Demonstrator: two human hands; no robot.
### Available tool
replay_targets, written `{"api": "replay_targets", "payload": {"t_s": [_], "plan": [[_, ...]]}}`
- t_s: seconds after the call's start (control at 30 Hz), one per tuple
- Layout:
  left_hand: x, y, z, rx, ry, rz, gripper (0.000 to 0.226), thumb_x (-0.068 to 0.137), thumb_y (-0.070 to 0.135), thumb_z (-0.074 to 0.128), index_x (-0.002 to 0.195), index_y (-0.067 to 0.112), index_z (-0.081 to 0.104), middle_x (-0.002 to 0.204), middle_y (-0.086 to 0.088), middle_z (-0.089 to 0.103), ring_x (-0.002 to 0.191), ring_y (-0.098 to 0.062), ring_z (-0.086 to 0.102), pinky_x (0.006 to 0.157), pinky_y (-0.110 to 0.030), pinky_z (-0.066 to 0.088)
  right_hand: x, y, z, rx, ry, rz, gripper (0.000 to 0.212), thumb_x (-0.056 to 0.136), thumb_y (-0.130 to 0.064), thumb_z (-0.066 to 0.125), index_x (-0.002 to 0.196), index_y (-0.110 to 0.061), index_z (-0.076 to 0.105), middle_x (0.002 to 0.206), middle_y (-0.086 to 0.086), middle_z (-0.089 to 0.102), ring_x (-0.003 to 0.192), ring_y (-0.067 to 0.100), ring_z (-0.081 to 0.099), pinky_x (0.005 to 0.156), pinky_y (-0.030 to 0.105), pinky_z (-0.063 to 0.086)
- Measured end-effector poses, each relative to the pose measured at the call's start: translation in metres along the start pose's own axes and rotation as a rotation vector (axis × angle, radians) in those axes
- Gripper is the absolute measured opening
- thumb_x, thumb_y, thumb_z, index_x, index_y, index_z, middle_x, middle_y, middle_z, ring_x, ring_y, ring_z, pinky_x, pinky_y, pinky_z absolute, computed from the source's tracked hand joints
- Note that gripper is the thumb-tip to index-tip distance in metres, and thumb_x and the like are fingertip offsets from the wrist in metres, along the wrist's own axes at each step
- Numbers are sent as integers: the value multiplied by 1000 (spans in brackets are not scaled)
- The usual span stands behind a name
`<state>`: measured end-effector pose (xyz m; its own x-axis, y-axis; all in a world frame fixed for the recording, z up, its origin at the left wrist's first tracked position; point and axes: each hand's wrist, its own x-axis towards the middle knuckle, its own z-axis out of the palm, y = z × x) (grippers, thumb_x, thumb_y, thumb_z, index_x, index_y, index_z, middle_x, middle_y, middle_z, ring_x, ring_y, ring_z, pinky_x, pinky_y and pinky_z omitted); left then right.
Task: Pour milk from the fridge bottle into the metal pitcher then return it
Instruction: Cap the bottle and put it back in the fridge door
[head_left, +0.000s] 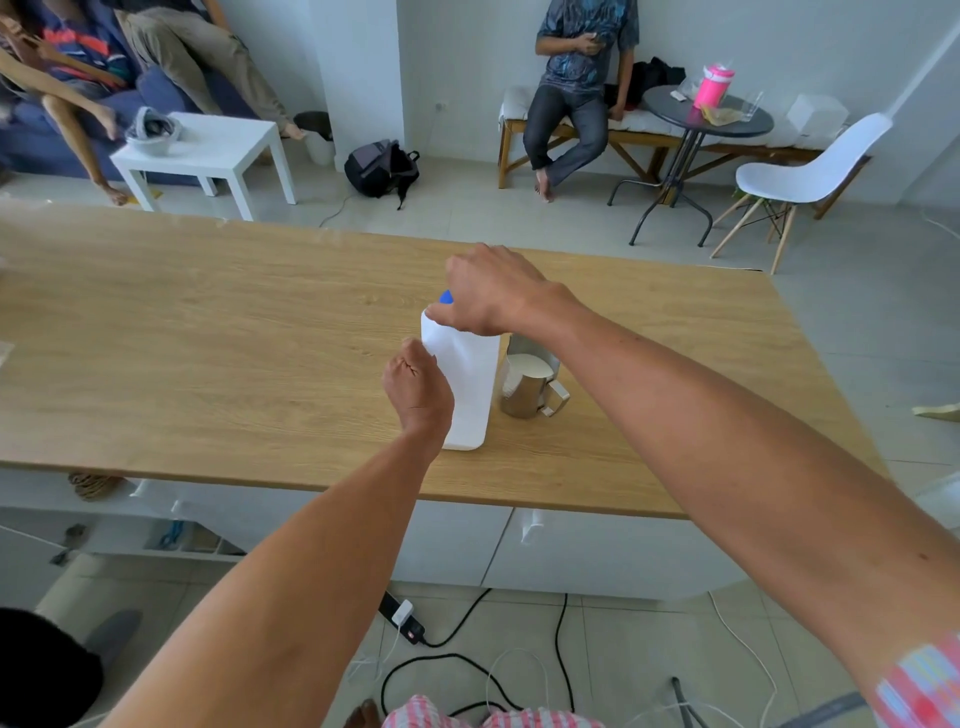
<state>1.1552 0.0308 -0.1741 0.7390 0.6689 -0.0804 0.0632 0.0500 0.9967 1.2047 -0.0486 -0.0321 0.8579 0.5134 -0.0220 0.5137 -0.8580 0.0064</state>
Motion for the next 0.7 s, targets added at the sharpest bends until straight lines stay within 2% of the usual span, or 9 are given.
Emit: {"api": "replay_targets", "payload": {"t_s": [0.07,0.13,0.2,0.27,0.4,0.47,0.57,0.7], "plan": [[2,-2,1,-2,15,-2,34,87,34,30,59,14,31,64,-11,40,63,-23,34,60,-38,31,0,4,7,3,26,-11,47,96,-54,54,69,-19,38,78,0,45,79,27,49,67,36,35],[4,-4,2,-9,17,-8,35,87,35,30,59,14,33,63,-10,43,64,-24,36,61,-40,33,0,12,15,-63,72,-57,51,97,-63,43,79,-16,50,80,1,50,78,28,53,68,36,35],[3,-5,4,-12,19,-9,36,88,36,30,59,14,34,62,-8,44,65,-24,38,62,-38,34,2,21,26,-158,159,-111,57,96,-69,32,86,-17,54,84,2,55,74,28,55,66,36,34],[0,-5,6,-5,28,8,37,90,34,29,58,16,35,60,-3,45,66,-23,41,60,-35,35,4,24,33,-206,245,-146,61,95,-69,30,79,-15,54,76,2,56,65,27,54,60,34,33],[0,-5,13,10,108,16,43,102,20,32,59,16,35,64,-3,41,72,-22,46,53,-20,31,7,18,36,-249,303,-113,62,97,-62,33,65,-12,51,58,-1,40,55,24,45,55,31,28],[3,-5,16,12,146,0,44,103,18,33,59,16,34,68,-8,41,72,-23,44,56,-23,32,8,16,37,-239,314,-80,60,96,-61,34,63,-14,50,56,-1,39,54,23,44,54,30,27],[3,-4,18,0,184,-23,40,98,27,31,60,16,34,71,-11,43,71,-22,42,63,-35,34,9,11,39,-212,320,-33,59,96,-60,35,57,-16,44,55,-2,39,54,22,45,55,30,28],[2,-2,19,15,185,-28,39,97,26,29,60,15,34,72,-12,47,71,-23,41,60,-32,33,9,5,43,-180,336,25,59,97,-59,36,54,-17,36,55,-2,37,54,22,44,54,30,29]]}}
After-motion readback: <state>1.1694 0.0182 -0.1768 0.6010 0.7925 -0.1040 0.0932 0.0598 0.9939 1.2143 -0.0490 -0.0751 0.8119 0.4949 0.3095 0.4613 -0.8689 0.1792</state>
